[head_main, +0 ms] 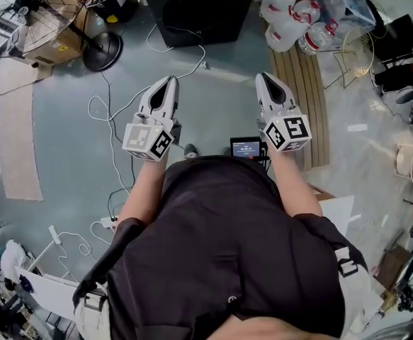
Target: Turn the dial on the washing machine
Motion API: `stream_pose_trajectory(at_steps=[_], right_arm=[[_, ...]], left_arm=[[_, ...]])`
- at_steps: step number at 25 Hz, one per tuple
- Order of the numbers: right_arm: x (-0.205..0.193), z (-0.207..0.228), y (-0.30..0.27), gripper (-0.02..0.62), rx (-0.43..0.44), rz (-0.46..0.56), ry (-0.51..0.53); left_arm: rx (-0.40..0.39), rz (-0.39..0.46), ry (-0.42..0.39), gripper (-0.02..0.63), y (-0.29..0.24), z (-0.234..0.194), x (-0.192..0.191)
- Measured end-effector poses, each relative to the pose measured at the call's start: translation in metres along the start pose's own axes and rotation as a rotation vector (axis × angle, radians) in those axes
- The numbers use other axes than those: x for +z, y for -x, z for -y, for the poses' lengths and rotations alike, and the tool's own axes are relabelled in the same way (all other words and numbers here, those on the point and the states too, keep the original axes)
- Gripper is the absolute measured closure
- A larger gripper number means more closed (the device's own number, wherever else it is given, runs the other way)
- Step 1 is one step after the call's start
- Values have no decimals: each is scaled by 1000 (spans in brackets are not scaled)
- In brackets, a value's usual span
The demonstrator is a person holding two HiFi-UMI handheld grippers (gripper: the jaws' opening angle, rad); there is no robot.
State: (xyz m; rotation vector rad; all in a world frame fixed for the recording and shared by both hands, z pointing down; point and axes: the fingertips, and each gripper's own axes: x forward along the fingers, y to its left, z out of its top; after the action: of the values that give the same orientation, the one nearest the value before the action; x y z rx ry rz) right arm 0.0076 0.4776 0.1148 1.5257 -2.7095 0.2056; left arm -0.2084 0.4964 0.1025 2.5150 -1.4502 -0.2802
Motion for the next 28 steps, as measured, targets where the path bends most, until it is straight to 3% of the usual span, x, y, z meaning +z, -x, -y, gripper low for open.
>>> stream_pose_trajectory(at_steps=[5,10,17,28], right_arm=[[14,10,17,592,4,59,-13],[-3,31,39,592,-25,-6,-33],[-6,22,45,592,25,3,-38],[-5,25,66,592,30,-6,-38]], left_arm=[[-15,-32,-40,612,1,30,-9],[-11,-43,-75,612,-3,52,-10],[-16,-59,-68,612,2,65,-18],[-19,-65,-52,612,9,80,-21]])
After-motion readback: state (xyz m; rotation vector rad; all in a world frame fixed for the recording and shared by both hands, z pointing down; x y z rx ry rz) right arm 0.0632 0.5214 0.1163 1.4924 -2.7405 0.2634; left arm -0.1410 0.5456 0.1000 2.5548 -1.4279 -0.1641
